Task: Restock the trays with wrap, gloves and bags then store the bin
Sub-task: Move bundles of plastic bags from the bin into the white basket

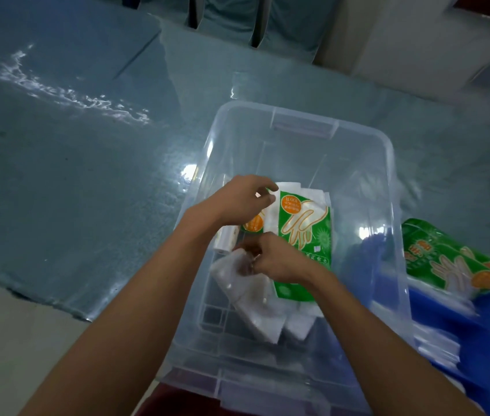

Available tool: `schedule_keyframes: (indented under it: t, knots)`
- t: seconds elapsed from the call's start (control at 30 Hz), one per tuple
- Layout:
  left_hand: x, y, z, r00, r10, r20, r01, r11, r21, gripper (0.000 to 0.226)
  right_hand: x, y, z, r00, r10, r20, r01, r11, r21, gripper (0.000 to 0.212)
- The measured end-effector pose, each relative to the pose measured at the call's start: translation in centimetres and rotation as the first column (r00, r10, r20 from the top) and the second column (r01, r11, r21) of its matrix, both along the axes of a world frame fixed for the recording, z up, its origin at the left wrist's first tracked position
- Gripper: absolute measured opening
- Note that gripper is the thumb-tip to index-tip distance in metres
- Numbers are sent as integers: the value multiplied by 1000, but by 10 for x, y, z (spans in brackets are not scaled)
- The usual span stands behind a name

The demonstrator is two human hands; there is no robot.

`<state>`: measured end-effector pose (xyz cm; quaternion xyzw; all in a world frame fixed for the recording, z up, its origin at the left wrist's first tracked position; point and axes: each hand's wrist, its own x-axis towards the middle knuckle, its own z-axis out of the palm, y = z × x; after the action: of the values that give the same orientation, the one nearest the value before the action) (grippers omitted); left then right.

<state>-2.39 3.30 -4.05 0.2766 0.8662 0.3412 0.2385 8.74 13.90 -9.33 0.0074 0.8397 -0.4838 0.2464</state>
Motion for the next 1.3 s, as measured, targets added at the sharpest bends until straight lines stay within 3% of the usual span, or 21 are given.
schedule_keyframes:
  t: [0.13,0.23,0.37,0.53,0.63,0.73,0.9,0.97,1.13,1.3]
  knots:
    - [-3,1,5,997,73,4,-73,985,154,28,0,26,23,971,-212,-108,179,951,-250,15]
    - [-5,2,8,988,143,52,-152,953,263,27,1,38,33,897,-436,-78,352,808,-472,28]
    - [-4,3,14,947,205,248,-292,871,394,31,-1,51,39,753,-658,2,531,606,-593,25]
    - [5,5,11,975,135,176,-182,941,286,33,-7,62,46,516,-831,207,726,296,-621,24]
    - [15,8,10,990,36,137,-61,981,184,52,-9,64,47,453,-837,306,755,178,-631,28]
    - [21,10,5,994,-29,105,15,990,138,63,-12,64,43,416,-840,348,784,138,-605,40]
    - [22,15,-3,995,-77,-65,80,996,36,37,-16,62,39,355,-852,385,824,91,-559,47]
    - [22,17,-5,995,-73,-66,76,996,37,33,-16,64,38,338,-854,396,824,65,-562,46]
    - [25,17,-4,996,-90,-1,90,996,20,64,-19,67,37,270,-867,419,839,-2,-544,43]
    - [18,14,-3,997,-82,13,81,996,35,50,-20,71,34,218,-891,398,856,-21,-517,43]
